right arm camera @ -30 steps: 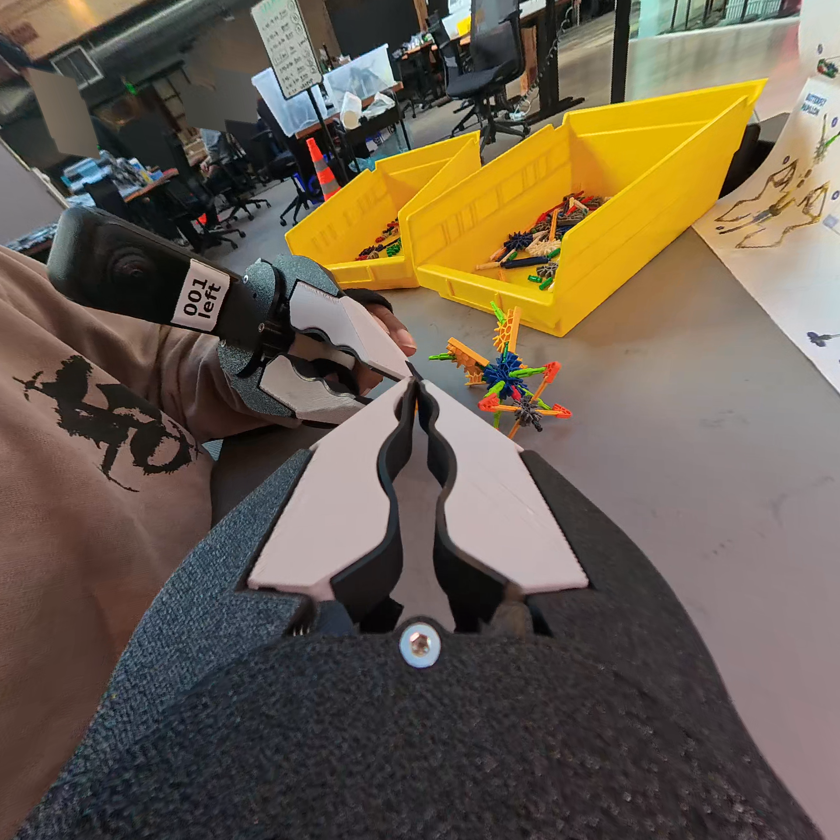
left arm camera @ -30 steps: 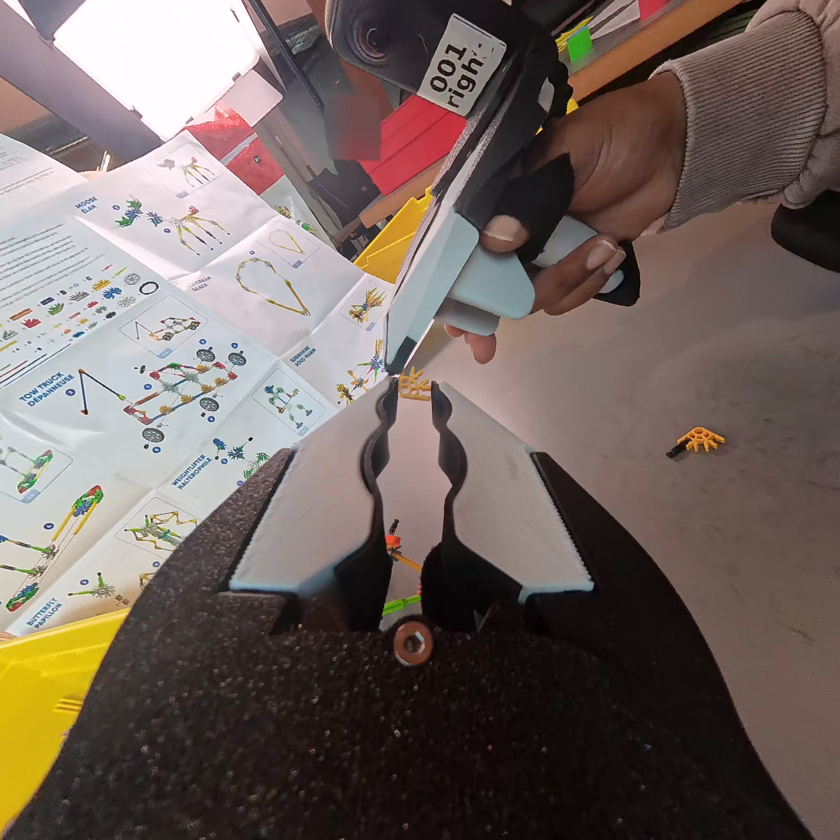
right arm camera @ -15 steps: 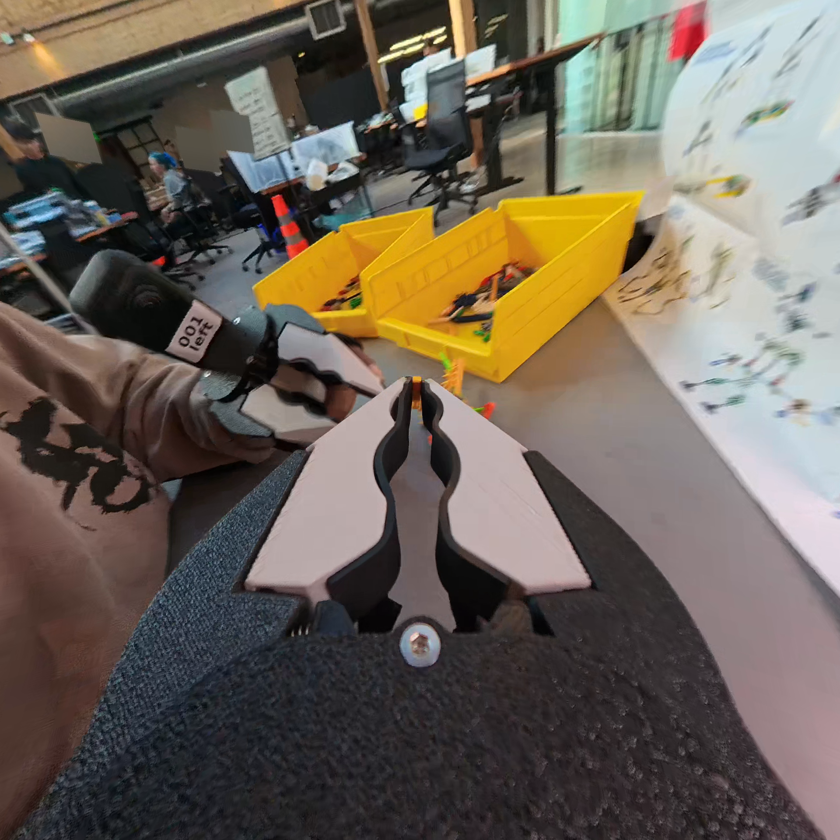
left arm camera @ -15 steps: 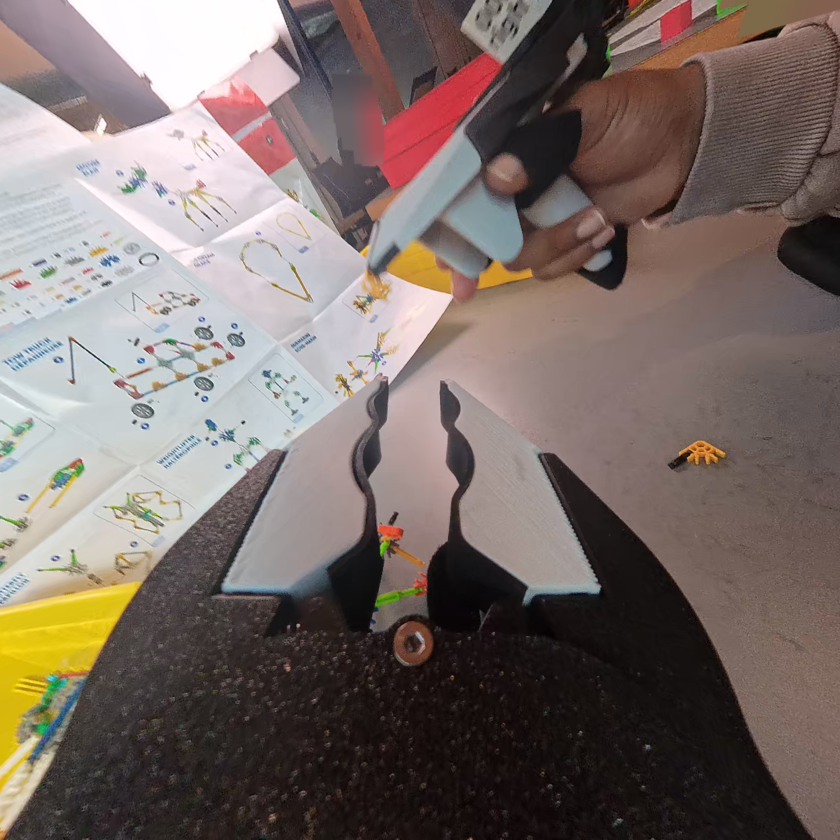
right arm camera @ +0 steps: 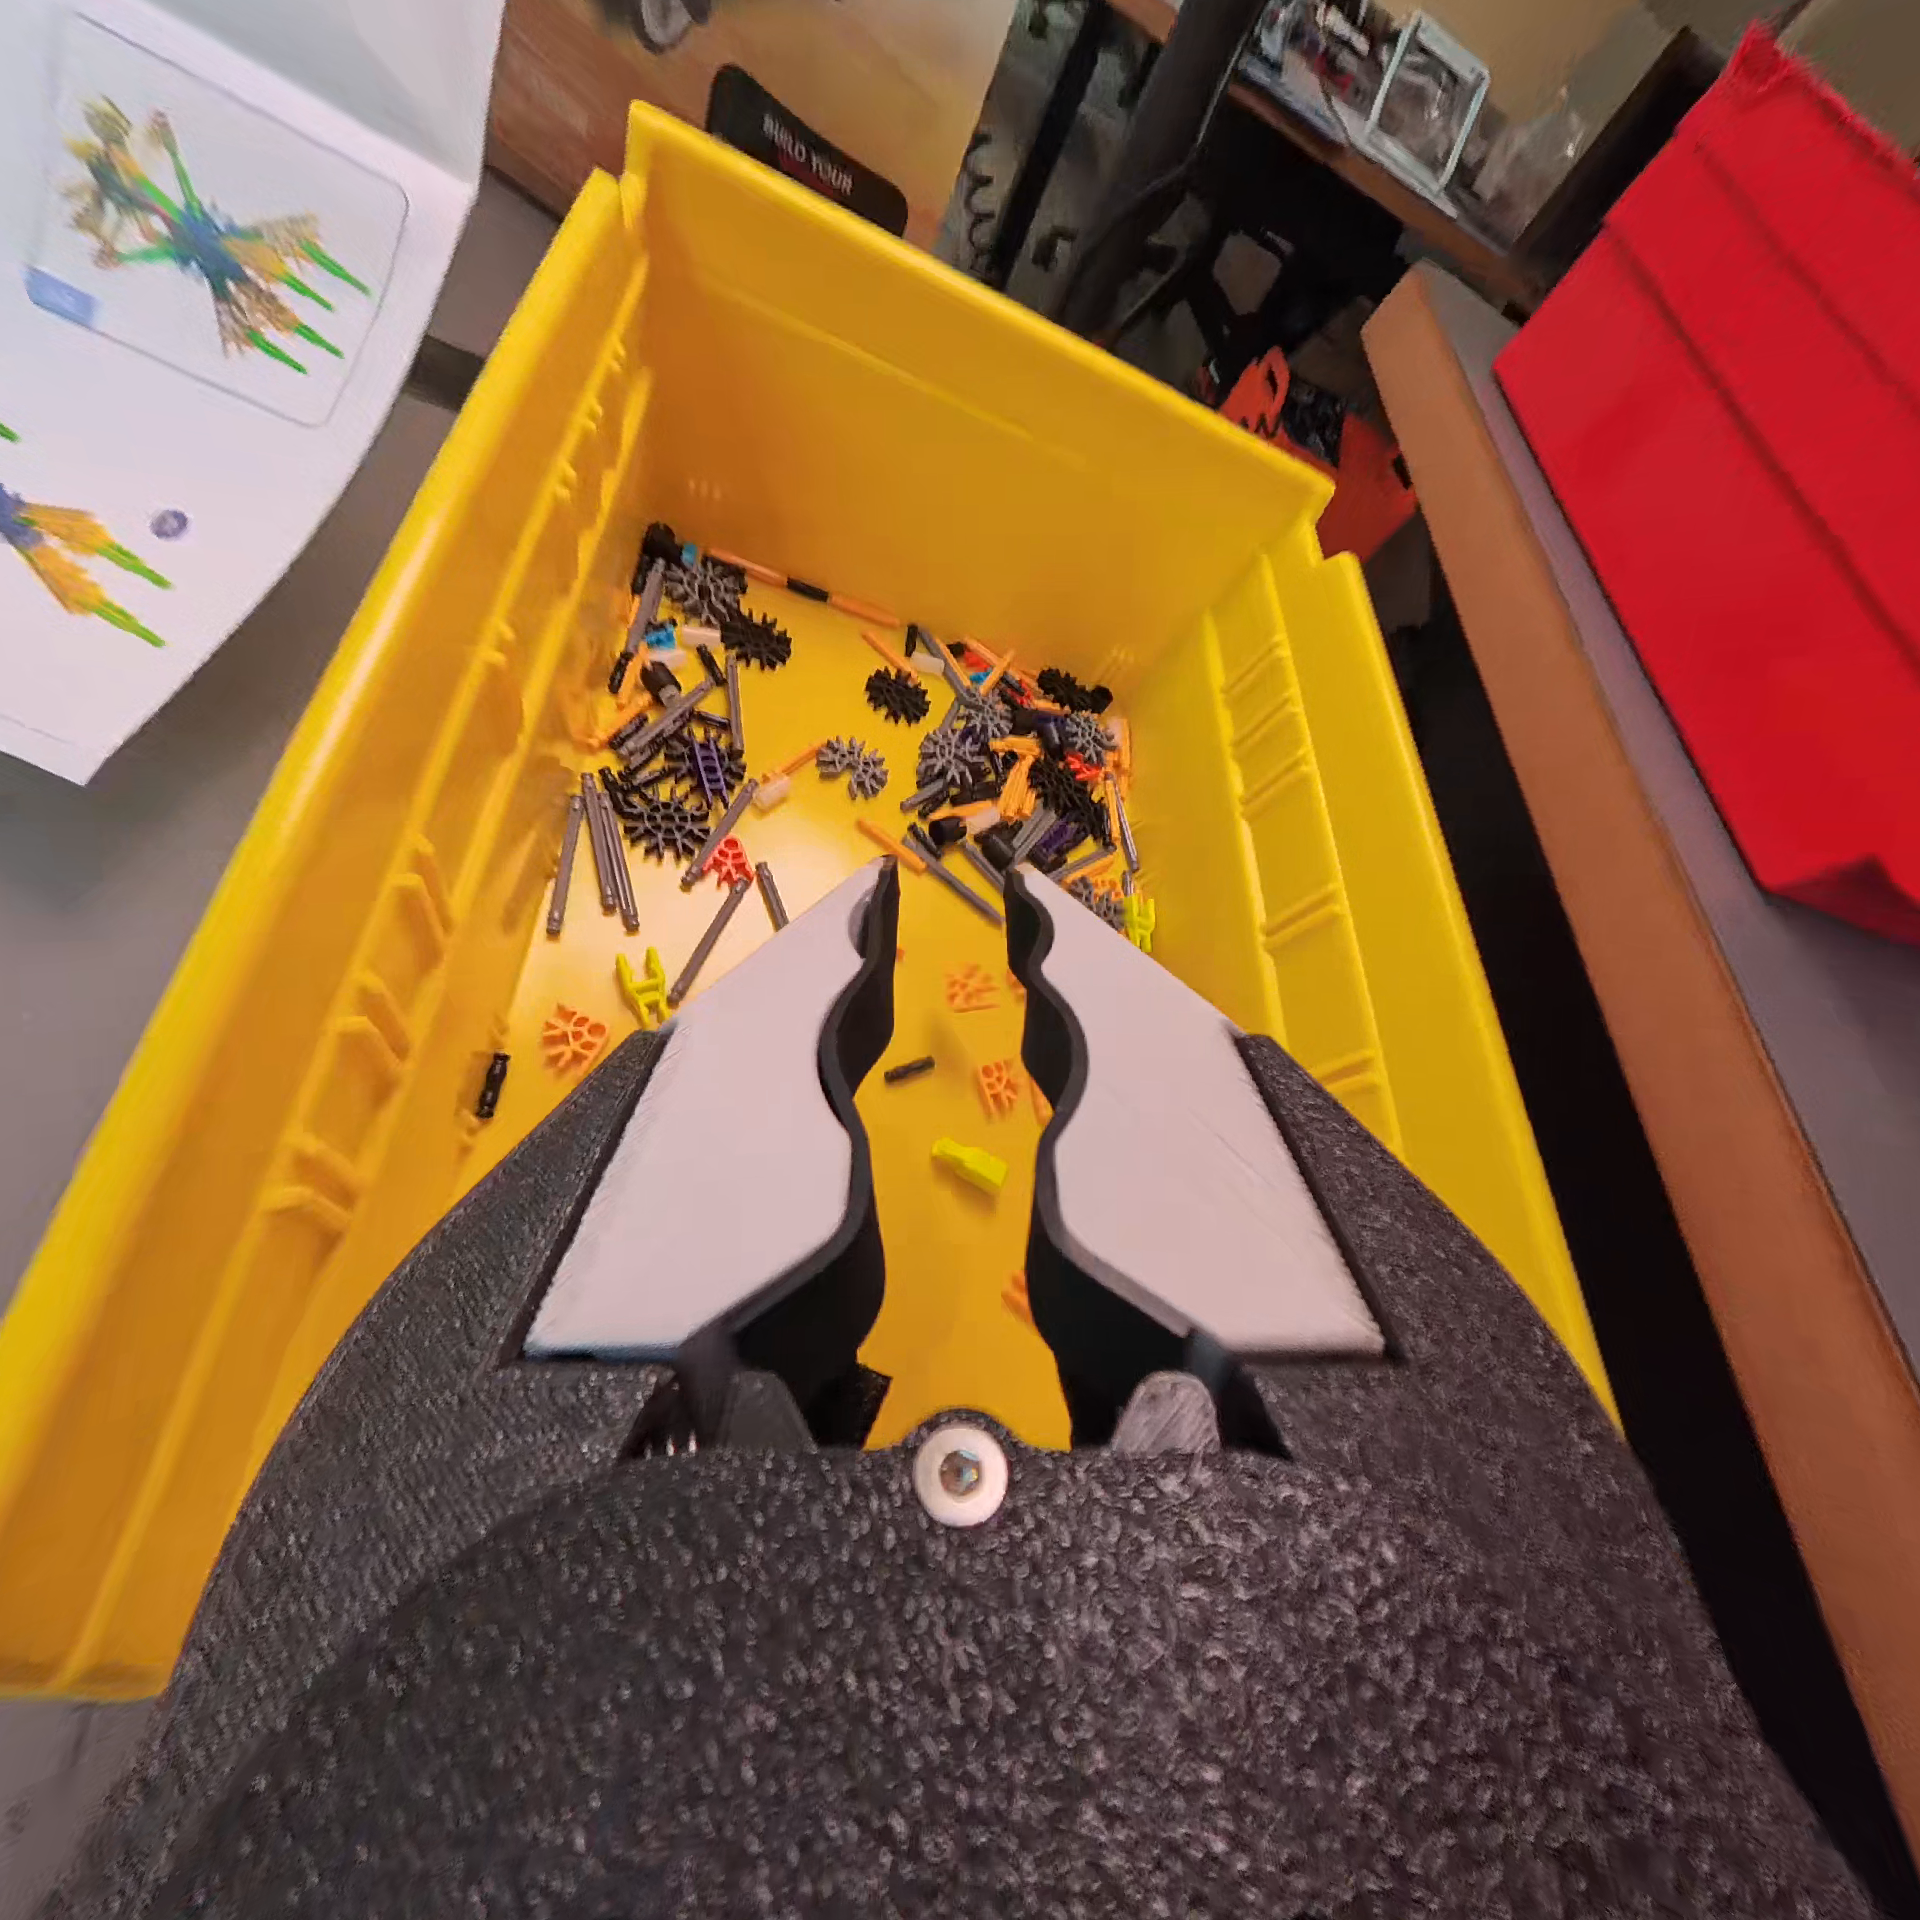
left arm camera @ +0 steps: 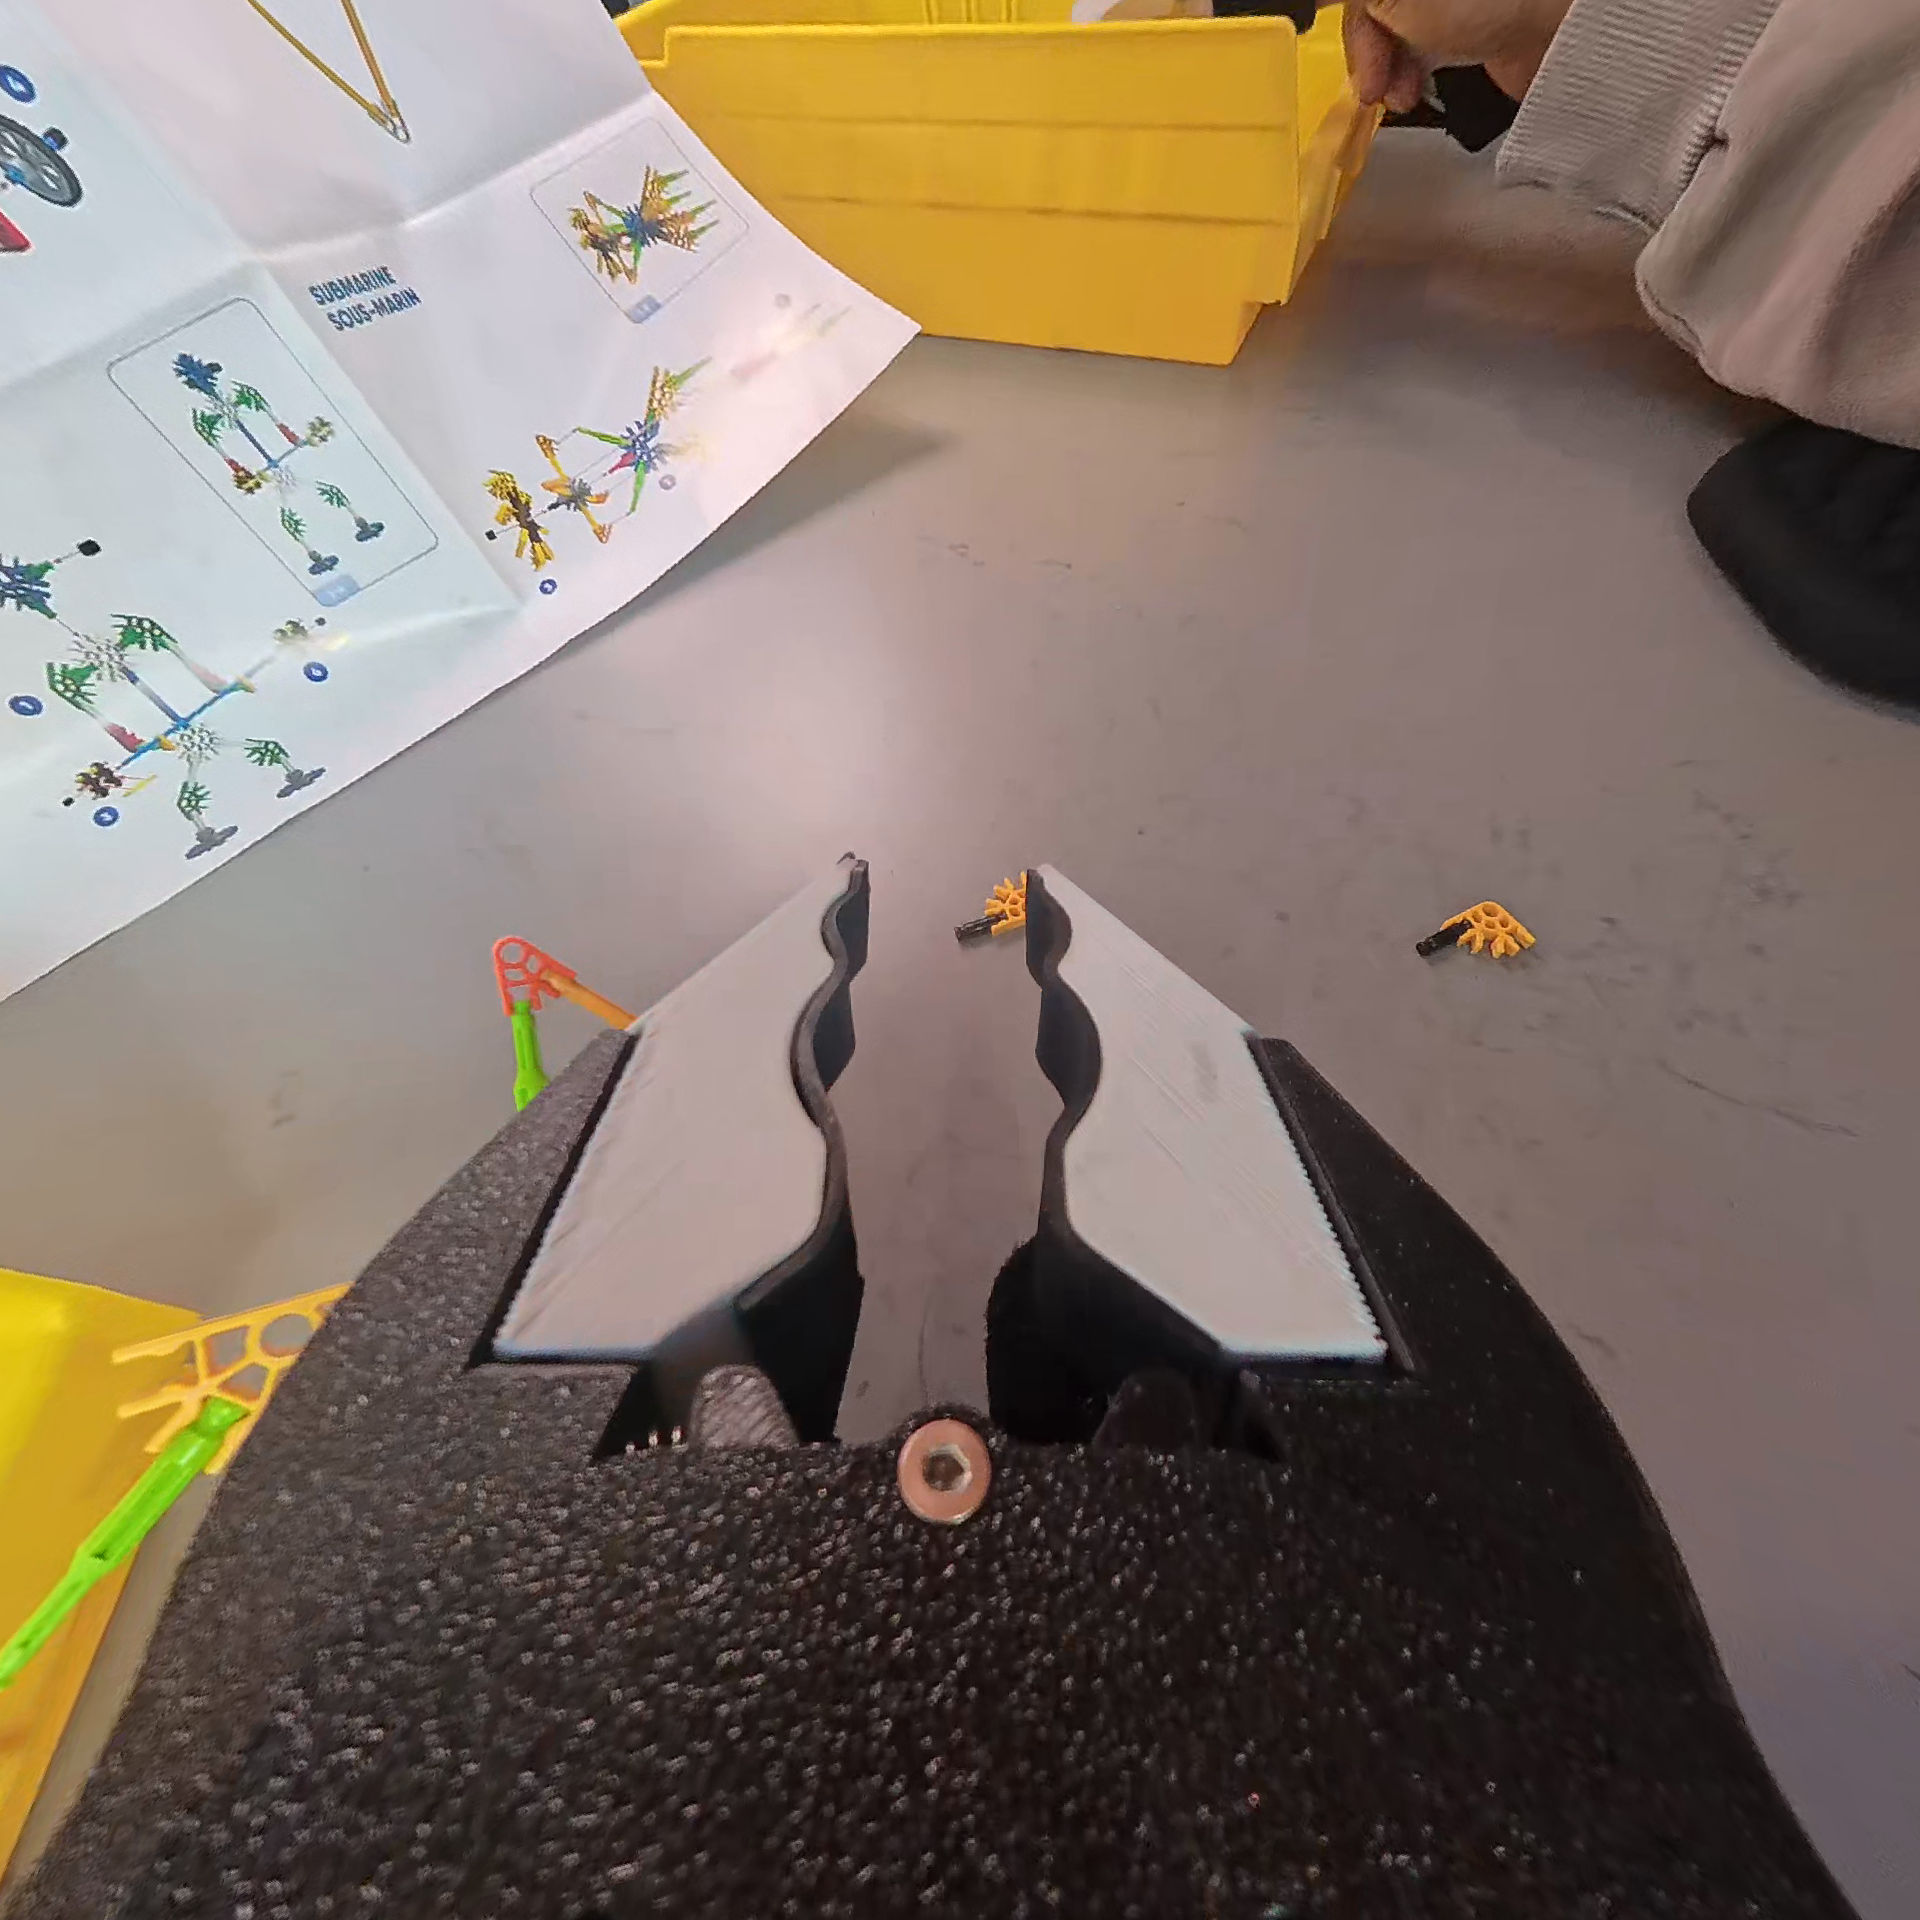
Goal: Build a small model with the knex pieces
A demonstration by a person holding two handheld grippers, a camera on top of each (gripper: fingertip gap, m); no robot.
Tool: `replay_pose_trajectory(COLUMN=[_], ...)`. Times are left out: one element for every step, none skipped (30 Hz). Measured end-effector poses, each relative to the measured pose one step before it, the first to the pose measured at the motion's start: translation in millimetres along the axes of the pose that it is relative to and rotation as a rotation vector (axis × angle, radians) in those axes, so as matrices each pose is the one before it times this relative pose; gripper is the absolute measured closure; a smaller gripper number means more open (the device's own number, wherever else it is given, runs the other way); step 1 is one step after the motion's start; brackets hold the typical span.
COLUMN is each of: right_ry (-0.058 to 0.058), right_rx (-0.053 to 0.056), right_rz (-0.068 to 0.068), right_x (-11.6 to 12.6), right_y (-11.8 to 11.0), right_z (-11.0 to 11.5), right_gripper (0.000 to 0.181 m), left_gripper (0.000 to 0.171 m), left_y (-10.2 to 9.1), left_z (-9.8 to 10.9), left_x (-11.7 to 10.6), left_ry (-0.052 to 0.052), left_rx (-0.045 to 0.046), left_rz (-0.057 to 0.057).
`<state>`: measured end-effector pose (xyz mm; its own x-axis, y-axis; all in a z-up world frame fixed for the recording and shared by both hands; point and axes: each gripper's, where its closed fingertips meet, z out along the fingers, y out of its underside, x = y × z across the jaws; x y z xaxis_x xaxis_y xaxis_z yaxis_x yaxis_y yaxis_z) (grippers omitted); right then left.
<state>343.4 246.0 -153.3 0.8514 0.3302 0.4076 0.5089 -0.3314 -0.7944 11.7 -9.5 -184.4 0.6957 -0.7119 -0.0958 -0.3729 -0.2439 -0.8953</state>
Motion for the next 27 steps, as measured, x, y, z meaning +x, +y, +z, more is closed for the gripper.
replay_pose_trajectory(right_ry=[-0.0048, -0.0211, -0.049, -0.07, -0.1036, -0.1459, -0.1601, -0.1614, -0.1465, -0.119, -0.0827, -0.0495, -0.0336, -0.0219, -0.0192, -0.0099, -0.006, -0.0094, -0.0174, -0.0187, 0.0027, 0.0027, 0.0132, 0.025, 0.0169, 0.0142, 0.0157], right_rx=[0.0713, 0.0881, 0.0892, 0.0871, 0.0762, 0.0543, 0.0184, -0.0186, -0.0467, -0.0619, -0.0751, -0.0728, -0.0674, -0.0529, -0.0325, -0.026, -0.0272, -0.0241, 0.0074, -0.0036, 0.0023, 0.0009, 0.0084, 0.0271, 0.0464, 0.0548, 0.0511], right_rz=[0.0104, 0.0019, -0.0082, -0.0199, -0.0215, -0.0064, 0.0114, 0.0213, 0.0189, 0.0017, -0.0163, -0.0278, -0.0313, -0.0225, -0.0115, -0.0044, -0.0057, -0.0084, -0.0027, 0.0021, -0.0068, -0.0218, -0.0355, -0.0491, -0.0531, -0.054, -0.0542], right_x=[-0.57, -6.1, -14.51, -22.52, -31.8, -41.08, -44.23, -43.55, -38.91, -31.63, -23.09, -15.46, -11.25, -7.95, -6.25, -3.5, -2.18, -2.67, -3.83, -3.69, -0.41, -0.67, 0.02, 0.9, -0.73, -1.39, -1.52], right_y=[-15.97, -22.47, -26.01, -27.54, -26.23, -21.87, -13.59, -3.9, 4.57, 10.29, 14.04, 14.21, 12.85, 9.63, 5.65, 4.1, 4.11, 3.88, -0.88, 0.38, -0.67, -0.4, -1.38, -4.12, -7.68, -10.07, -10.12], right_z=[-8.58, -11.1, -11.72, -10.35, -7.13, -2.19, 4.68, 11.01, 16.08, 19.0, 20.09, 19.29, 16.84, 13.76, 10.37, 7.61, 5.75, 4.38, 1.73, 0.9, 0.06, -0.39, -0.67, -1.94, -3.46, -4.62, -4.73], right_gripper=[0.16, 0.159, 0.158, 0.157, 0.157, 0.158, 0.157, 0.156, 0.151, 0.148, 0.147, 0.147, 0.147, 0.148, 0.148, 0.15, 0.153, 0.155, 0.163, 0.169, 0.17, 0.171, 0.172, 0.181, 0.181, 0.181, 0.181], left_gripper=[0.142, 0.142, 0.143, 0.143, 0.143, 0.143, 0.144, 0.144, 0.145, 0.145, 0.146, 0.146, 0.146, 0.146, 0.146, 0.146, 0.146, 0.146, 0.146, 0.146, 0.146, 0.146, 0.146, 0.146, 0.146, 0.146, 0.146], left_y=[0.62, 0.42, 0.28, 0.19, 0.2, 0.19, 0.26, 0.27, -0.23, -0.41, -0.52, -0.67, -0.73, -0.65, -0.41, -0.68, -0.78, -0.86, -0.75, -0.68, -0.53, -0.22, -0.35, -0.22, -0.33, -0.53, -0.87], left_z=[0.11, 0.11, -0.19, -0.05, -0.04, -0.2, -0.34, -0.55, -0.77, -0.99, -0.97, -1.01, -0.97, -0.9, -0.99, -0.91, -0.84, -0.73, -0.62, -0.53, -0.46, -0.23, -0.12, -0.11, -0.11, -0.26, -0.34], left_x=[-0.71, -1.12, -1.37, -1.08, -1.09, -0.91, -0.58, -0.23, -0.23, -0.23, -0.34, -0.41, -0.37, -0.71, -0.82, -0.99, -0.77, -0.36, -0.26, -0.09, 0.11, 0.5, 1.07, 1.6, 1.88, 2.4, 2.21], left_ry=[-0.0009, -0.0017, -0.0024, -0.0007, -0.0002, -0.0004, 0.0011, 0.0021, 0.0012, -0.0007, -0.0009, 0.0009, 0.0024, 0.003, 0.0034, 0.0032, 0.0052, 0.0087, 0.0092, 0.0095, 0.0107, 0.0131, 0.0185, 0.0237, 0.0288, 0.0361, 0.0375], left_rx=[-0.00243, -0.0012, 0.00058, 0.0007, 0.00066, 0.00124, -0.00004, -0.00045, 0.00088, 0.00222, 0.00216, 0.00296, 0.00451, 0.00466, 0.00368, 0.00457, 0.00597, 0.00581, 0.00575, 0.00628, 0.00512, 0.00358, 0.00393, 0.00446, 0.00481, 0.00703, 0.00927], left_rz=[-0.0033, -0.0043, -0.0042, -0.0049, -0.0059, -0.0058, -0.0057, -0.0049, -0.0029, -0.0008, -0.0007, -0.0033, -0.0068, -0.0087, -0.0093, -0.0103, -0.0124, -0.0152, -0.0165, -0.0161, -0.0166, -0.0195, -0.0251, -0.032, -0.0396, -0.0468, -0.0495])
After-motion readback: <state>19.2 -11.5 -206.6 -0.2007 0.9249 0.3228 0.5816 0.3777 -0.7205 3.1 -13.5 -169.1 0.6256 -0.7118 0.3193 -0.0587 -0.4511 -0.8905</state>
